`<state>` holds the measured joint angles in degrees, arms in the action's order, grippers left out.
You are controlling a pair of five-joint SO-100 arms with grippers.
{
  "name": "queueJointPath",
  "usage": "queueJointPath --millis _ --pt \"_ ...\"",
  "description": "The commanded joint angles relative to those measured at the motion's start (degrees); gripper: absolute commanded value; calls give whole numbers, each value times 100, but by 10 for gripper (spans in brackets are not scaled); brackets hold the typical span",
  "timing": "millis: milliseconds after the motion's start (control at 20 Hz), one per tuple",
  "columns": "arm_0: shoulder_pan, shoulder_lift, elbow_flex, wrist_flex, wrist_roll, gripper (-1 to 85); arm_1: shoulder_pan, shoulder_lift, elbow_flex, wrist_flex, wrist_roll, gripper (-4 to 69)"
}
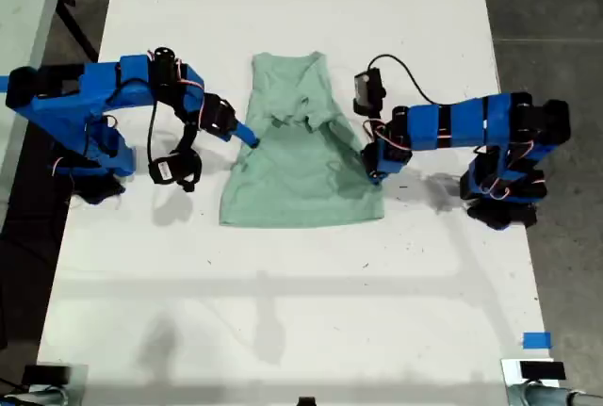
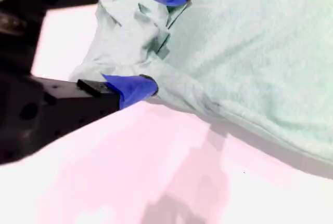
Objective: Fold t-shirt
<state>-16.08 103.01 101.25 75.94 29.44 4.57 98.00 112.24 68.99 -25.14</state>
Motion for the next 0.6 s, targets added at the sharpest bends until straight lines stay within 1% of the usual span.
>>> queueJointPath --millis 0,250,550 --pt "-35 264 -44 -202 0 287 -185 378 -879 492 0 -8" --pt "-26 360 9 -220 -18 286 -325 -483 -2461 642 290 -8" --pt "-26 562 167 -264 -44 284 -536 -2452 -4491 615 536 -8"
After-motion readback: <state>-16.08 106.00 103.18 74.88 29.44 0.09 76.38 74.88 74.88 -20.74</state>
